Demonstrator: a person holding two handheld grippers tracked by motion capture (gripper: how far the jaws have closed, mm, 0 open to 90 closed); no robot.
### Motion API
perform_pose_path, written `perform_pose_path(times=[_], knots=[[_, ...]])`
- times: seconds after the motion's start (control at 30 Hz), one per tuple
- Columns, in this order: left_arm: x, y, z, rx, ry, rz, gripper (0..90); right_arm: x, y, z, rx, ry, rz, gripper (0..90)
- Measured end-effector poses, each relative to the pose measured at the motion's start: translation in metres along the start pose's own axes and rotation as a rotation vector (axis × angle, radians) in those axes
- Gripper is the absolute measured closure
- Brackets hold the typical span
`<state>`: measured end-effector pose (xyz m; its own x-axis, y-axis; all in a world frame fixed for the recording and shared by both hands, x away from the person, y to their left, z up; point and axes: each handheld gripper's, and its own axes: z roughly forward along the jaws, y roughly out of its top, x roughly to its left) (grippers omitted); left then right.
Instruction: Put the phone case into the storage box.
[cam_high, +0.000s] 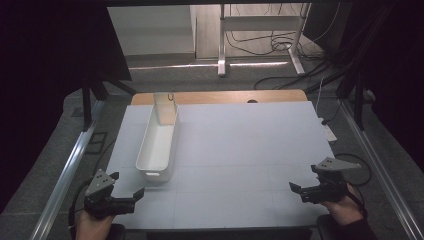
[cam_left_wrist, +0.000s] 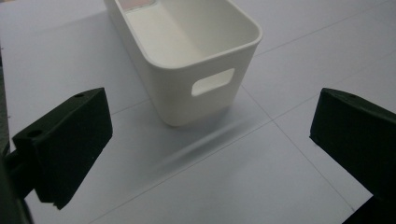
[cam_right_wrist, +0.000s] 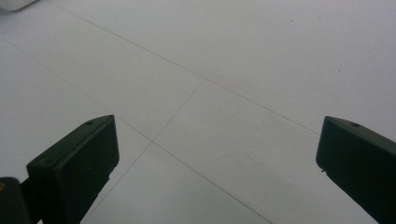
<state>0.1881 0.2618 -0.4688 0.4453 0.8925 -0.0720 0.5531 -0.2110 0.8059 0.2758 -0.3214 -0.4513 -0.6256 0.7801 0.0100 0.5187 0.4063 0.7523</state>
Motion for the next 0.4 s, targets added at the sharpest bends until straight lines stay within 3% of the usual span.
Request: perform_pose_path(times=[0.4], knots=[[-0.0035, 0.0011, 0.0029, 0.021, 0.012, 0.026, 0.0, 0.0002, 0.0, 0.0007, 0.006, 0.002, -0.003, 0.0]])
